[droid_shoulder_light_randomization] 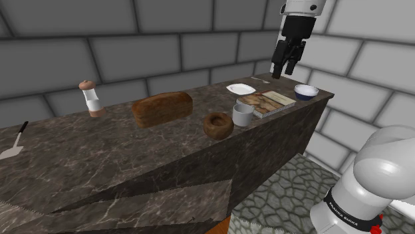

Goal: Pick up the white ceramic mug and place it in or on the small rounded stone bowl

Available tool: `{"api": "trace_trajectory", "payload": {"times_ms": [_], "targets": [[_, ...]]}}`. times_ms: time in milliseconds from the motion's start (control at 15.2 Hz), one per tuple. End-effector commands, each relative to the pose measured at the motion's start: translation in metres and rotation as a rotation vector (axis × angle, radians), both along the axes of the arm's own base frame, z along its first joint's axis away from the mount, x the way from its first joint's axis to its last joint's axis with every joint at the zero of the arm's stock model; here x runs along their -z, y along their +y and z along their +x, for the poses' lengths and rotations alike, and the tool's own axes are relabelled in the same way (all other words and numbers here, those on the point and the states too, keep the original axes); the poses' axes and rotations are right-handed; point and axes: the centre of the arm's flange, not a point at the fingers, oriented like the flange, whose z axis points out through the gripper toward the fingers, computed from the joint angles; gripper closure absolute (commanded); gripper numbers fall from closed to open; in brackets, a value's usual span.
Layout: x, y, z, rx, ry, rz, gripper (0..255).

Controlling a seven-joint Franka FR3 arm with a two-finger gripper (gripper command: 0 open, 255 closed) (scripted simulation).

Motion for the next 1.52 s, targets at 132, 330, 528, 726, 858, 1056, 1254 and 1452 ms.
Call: {"api": "trace_trajectory", "payload": {"times_ms": [132, 330, 528, 726, 858, 1056, 1254, 1452], "targets": [[0.02, -0.002, 0.017, -0.002, 0.0, -0.01, 0], [0.049, -0.005, 0.043, -0.004, 0.0, -0.026, 0], [0.078, -0.009, 0.069, -0.007, 0.001, -0.042, 0], [0.108, -0.013, 0.095, -0.009, 0.001, -0.057, 0], [0.127, -0.016, 0.112, -0.011, 0.001, -0.067, 0], [0.156, -0.021, 0.138, -0.013, 0.001, -0.083, 0], [0.185, -0.026, 0.163, -0.016, 0.001, -0.099, 0], [0.215, -0.031, 0.189, -0.018, 0.002, -0.114, 0]]}}
